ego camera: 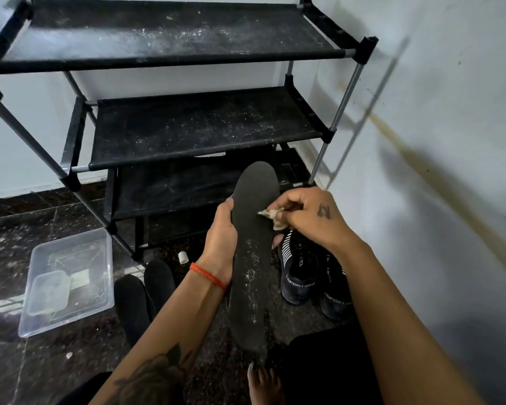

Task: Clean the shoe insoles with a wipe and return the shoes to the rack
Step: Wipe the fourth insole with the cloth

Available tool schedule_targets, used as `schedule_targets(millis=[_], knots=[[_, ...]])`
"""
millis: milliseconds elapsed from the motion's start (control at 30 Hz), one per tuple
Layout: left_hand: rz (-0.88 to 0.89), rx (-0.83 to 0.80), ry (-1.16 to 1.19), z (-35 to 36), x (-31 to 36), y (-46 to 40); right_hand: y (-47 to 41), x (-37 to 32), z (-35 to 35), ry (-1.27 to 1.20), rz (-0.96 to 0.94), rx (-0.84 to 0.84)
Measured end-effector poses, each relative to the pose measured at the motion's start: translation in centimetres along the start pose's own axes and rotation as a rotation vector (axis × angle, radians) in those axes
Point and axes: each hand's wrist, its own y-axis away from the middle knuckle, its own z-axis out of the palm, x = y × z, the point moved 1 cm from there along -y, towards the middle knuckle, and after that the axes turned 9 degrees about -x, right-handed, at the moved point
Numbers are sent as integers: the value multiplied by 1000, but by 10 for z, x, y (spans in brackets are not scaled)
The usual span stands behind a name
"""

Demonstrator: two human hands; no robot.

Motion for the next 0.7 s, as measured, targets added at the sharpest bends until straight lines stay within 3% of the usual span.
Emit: schedule_targets(millis=[167, 267, 367, 467, 700], knots=[[32, 18, -28, 1, 1, 1, -1, -4, 5, 116, 20, -155], [22, 23, -24, 2, 2, 2, 3, -8, 1, -41, 33, -238], [-25, -18, 70, 6, 3, 4, 3, -8, -4, -266, -32, 10], [-47, -23, 124, 6, 1, 5, -2, 0, -5, -190, -55, 306], [-4, -35, 27, 6, -1, 3, -4, -3, 9, -31, -71, 133]])
